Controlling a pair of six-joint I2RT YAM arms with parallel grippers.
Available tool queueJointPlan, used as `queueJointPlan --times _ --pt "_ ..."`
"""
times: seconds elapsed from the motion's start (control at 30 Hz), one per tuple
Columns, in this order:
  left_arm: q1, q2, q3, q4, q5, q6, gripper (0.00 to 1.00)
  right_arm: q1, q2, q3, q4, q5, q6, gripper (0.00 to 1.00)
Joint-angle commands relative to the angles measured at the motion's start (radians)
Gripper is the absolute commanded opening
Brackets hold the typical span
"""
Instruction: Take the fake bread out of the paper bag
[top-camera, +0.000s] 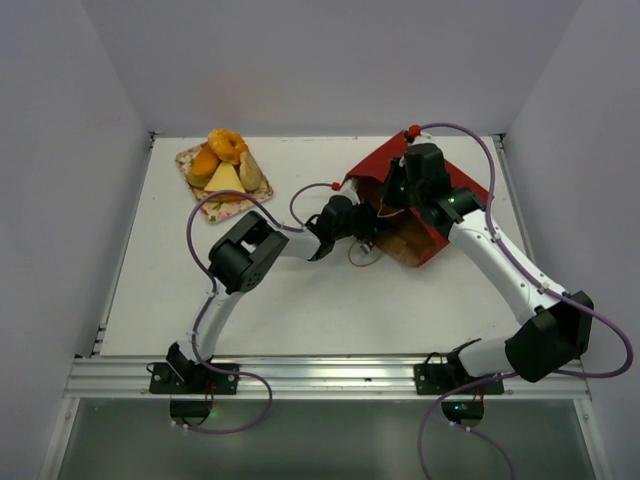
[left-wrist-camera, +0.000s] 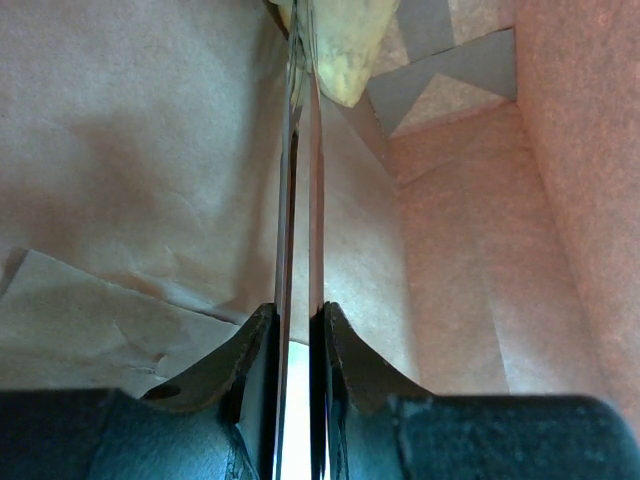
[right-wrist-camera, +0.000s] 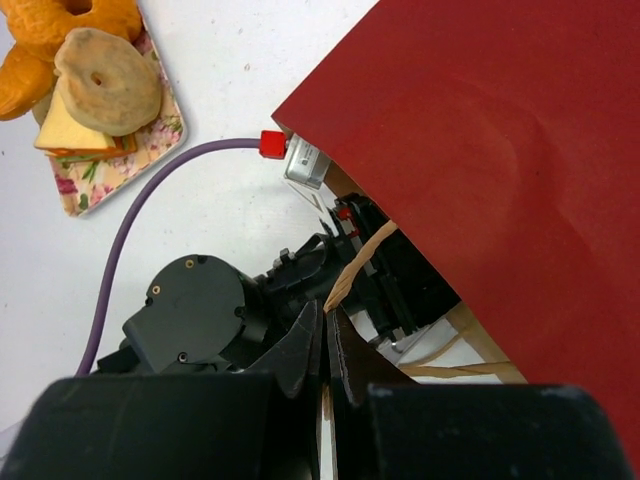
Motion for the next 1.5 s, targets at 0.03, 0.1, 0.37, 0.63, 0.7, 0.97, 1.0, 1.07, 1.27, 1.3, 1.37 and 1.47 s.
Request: queueJointPlan --times 0.03,0.1,0.37,0.63,0.7,0.97,1.0,1.07,1.27,1.3,1.37,1.47 --pt "0.016 -0.061 -0.013 0.091 0.032 -0.030 0.05 0.001 0.001 -0.003 0.040 0.061 -0.028 0.00" --pt "0.015 -0.079 -0.047 0.126 0.042 -0.055 0.05 -0.010 0.040 0.013 0.040 0.073 -0.042 0.00" --pt "0.007 -0.168 -0.168 0.191 0.062 -0.072 0.05 -0.063 0.126 0.076 0.046 0.102 -0.062 0.00" --pt "-0.001 -0.277 -0.296 0.208 0.079 -0.066 0.06 -0.114 0.175 0.096 0.070 0.075 -0.051 0.00" --pt "-0.001 -0.297 -0.323 0.211 0.085 -0.067 0.06 -0.119 0.194 0.111 0.072 0.075 -0.054 0.00" --pt "-0.002 -0.409 -0.432 0.188 0.104 -0.033 0.06 -0.129 0.257 0.154 0.077 0.066 -0.050 0.00" --pt "-0.001 -0.423 -0.438 0.171 0.104 -0.023 0.06 -0.129 0.260 0.155 0.080 0.062 -0.047 0.00" --pt "-0.001 -0.470 -0.471 0.123 0.101 0.008 0.06 -0.131 0.267 0.152 0.084 0.055 -0.044 0.00" --pt "0.008 -0.559 -0.566 0.051 0.156 0.048 0.06 -0.139 0.272 0.139 0.100 0.050 -0.037 0.00" --pt "0.012 -0.570 -0.584 0.050 0.168 0.054 0.06 -0.140 0.271 0.136 0.100 0.047 -0.037 0.00" --pt "0.019 -0.604 -0.645 0.050 0.184 0.054 0.06 -0.152 0.268 0.125 0.107 0.039 -0.036 0.00" --pt "0.036 -0.655 -0.720 0.051 0.188 0.063 0.06 -0.158 0.254 0.103 0.118 0.049 -0.043 0.00"
